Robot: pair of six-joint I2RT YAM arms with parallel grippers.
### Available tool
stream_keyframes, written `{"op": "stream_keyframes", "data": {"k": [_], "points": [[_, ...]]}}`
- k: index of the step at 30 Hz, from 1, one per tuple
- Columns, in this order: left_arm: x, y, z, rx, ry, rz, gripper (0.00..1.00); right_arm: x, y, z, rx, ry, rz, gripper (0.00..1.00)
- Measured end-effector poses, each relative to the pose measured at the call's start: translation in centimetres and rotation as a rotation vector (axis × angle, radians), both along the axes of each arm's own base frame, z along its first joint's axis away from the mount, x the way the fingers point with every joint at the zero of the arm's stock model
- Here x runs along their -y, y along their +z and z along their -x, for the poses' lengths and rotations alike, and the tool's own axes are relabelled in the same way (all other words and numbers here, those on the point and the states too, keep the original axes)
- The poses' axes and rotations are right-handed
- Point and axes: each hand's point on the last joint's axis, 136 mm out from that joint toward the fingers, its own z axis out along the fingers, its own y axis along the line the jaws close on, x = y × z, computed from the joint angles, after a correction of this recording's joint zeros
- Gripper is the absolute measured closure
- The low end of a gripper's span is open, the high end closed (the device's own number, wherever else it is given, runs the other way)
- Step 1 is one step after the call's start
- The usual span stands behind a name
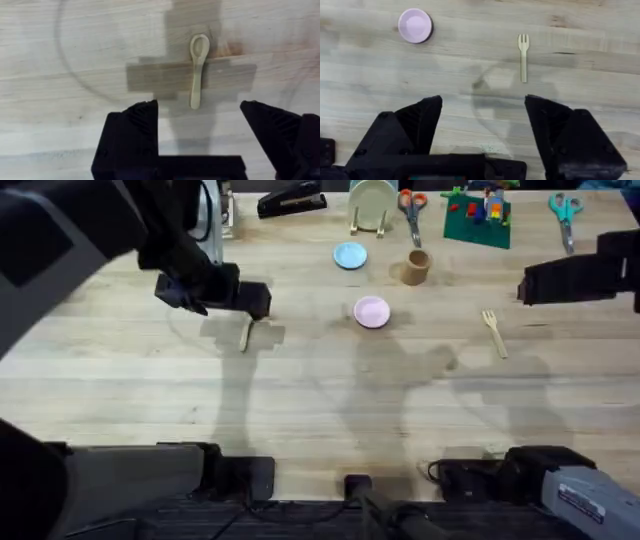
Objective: Pick up a utensil and set it on the pink plate, then put the other utensil in the container.
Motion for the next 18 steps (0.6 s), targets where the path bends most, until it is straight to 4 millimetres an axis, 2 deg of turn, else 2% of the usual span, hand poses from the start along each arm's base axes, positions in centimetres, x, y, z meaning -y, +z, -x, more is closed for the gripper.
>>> {"op": "stream_keyframes", "data": {"k": [8,13,18], "points": [[0.5,-2.2,-0.4,-0.029,-0.052,-0.003,0.006,0.0,0.0,0.0,0.0,0.0,0.0,0.006],[1.5,-4.3,-1.8,-0.04,-0.09,-0.002,0.006,0.0,0.0,0.0,0.0,0.0,0.0,0.006],[1.6,-5.8,-2.7,-0.045,-0.091,-0.002,0.006,0.0,0.0,0.0,0.0,0.0,0.0,0.007]]}}
